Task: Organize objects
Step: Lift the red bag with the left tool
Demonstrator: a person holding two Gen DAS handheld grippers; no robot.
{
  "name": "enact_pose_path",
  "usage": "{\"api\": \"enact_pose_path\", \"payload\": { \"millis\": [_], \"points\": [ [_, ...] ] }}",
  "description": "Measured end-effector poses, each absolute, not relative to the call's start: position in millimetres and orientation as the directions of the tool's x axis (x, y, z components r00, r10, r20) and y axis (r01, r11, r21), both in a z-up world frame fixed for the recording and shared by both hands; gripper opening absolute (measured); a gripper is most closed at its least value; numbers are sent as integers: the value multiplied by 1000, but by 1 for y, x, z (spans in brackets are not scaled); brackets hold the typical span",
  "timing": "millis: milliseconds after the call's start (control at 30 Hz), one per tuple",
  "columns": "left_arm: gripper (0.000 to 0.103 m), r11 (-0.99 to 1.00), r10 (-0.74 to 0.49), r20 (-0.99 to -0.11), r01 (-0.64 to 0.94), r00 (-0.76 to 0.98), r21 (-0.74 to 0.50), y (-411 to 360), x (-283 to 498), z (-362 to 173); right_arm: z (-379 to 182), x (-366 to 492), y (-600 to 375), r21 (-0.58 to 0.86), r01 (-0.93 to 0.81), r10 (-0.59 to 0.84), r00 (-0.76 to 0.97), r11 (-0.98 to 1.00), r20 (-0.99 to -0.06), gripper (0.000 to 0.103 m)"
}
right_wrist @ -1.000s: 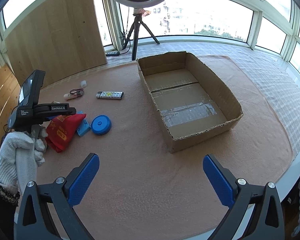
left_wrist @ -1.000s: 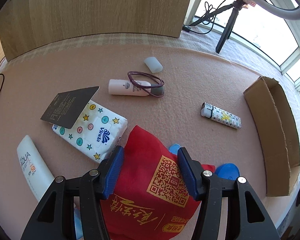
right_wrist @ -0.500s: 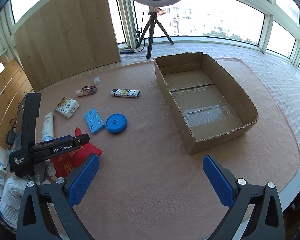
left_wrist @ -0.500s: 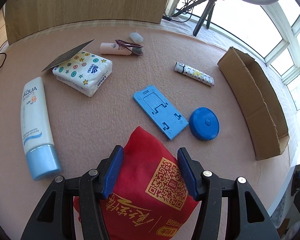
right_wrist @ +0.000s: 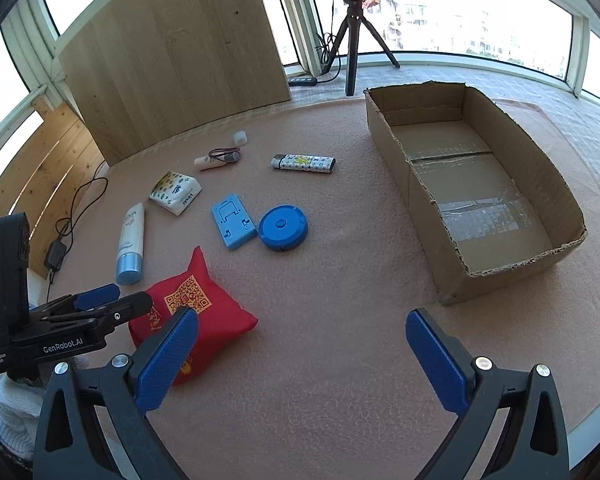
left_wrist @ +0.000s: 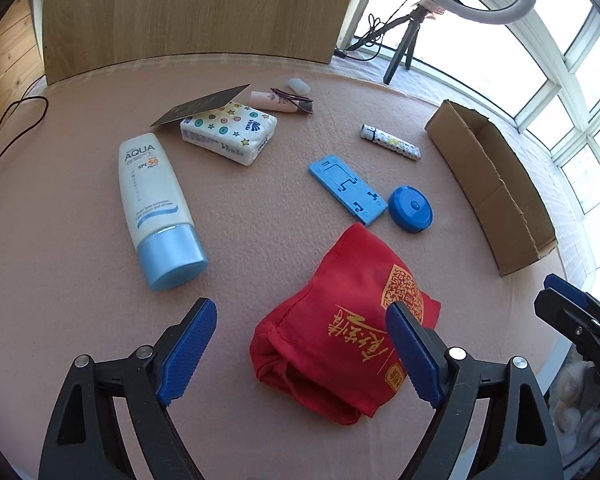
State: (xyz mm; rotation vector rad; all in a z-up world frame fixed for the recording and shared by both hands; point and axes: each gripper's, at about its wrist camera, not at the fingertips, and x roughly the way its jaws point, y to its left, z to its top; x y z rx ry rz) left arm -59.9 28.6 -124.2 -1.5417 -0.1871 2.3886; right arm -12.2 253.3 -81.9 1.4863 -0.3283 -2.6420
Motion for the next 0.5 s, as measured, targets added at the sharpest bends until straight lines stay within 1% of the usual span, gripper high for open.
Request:
{"api": "enact_pose_path", "payload": {
  "millis": [100,233,367,500],
  "points": [
    [89,-945,324,-874,-168,-361,-281,23,-55,-134,-95,-22,248,265,-17,-227,-472,-964,-852,102],
    [89,-925,379,-861,-159,-340,-344,27,-49,-143,-105,-35,237,285,7,-259,-436,-959,-862,102],
    [88,-916,399,-855,-176,-330,-360,36,-42,-147,-107,-48,223,277,56,-275,-424,-959,-863,102],
    [85,-917,397,-856,-180,-331,-355,42,-37,-149,-114,-62,210,310,85,-318,-386,-947,-866,102]
  ]
}}
